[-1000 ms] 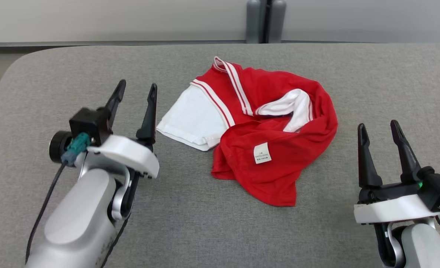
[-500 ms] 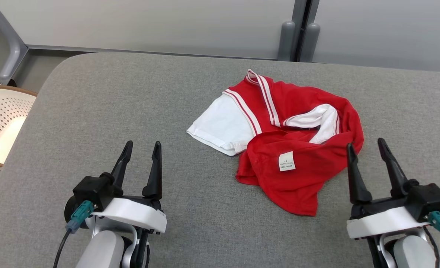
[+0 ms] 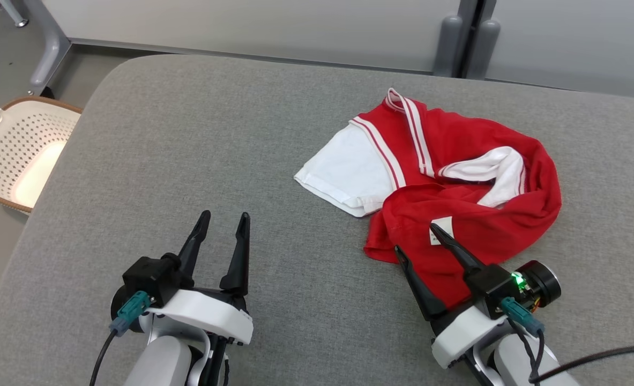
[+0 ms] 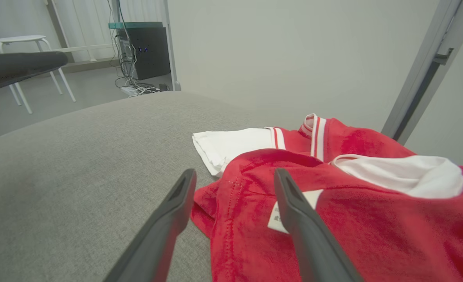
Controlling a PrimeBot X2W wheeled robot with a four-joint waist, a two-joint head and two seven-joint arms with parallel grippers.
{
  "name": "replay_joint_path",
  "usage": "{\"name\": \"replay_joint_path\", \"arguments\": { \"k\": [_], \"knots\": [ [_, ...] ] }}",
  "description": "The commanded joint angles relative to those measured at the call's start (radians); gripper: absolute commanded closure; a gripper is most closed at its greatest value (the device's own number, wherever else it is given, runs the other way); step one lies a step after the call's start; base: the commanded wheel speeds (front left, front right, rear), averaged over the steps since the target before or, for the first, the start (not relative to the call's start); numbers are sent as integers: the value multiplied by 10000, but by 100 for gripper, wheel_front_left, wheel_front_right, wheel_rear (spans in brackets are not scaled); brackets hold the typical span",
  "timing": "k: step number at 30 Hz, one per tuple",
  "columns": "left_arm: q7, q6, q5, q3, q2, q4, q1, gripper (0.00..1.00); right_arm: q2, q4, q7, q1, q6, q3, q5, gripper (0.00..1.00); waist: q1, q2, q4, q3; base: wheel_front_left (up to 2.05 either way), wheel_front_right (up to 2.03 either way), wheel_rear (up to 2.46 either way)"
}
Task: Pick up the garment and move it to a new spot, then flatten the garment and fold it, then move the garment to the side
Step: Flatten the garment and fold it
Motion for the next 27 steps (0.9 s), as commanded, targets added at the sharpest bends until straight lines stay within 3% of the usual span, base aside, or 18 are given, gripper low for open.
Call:
{"name": "replay_joint_path", "arguments": {
  "k": [1, 14, 15, 16, 17, 20, 27],
  "knots": [
    [-19, 66, -100, -106, 36, 44, -152, 0, -41, 315, 16, -271, -2, 69, -72, 0, 0, -1, 229, 158, 0, 0, 0],
    [-19, 445, -806, -704, 36, -76, -282, 0, 242, 2562, 11, -1605, -2, -495, -379, 0, 0, -1, 1148, 582, 0, 0, 0],
    [-19, 436, -826, -711, 34, -73, -253, 0, 263, 2679, 15, -1645, -2, -554, -405, 52, 0, -1, 1171, 582, 0, 0, 0],
    [-19, 455, -826, -713, 34, -69, -224, 0, 275, 2769, 12, -1675, -2, -603, -454, 95, 0, -1, 1185, 581, 0, 0, 0],
    [-19, 464, -837, -717, 35, -67, -201, 0, 290, 2814, 2, -1700, -2, -633, -505, 100, 0, -1, 1191, 578, 0, 0, 0],
    [-19, 526, -876, -690, 37, -57, -134, 0, 293, 2794, -34, -1735, -2, -836, -612, 100, 0, -1, 1142, 516, 0, 0, 0],
    [-18, 437, -683, -565, 36, 73, 17, 0, 127, 1339, -93, -1439, -2, -1724, -904, 100, 0, -1, 607, -21, 0, 0, 0]
  ]
}}
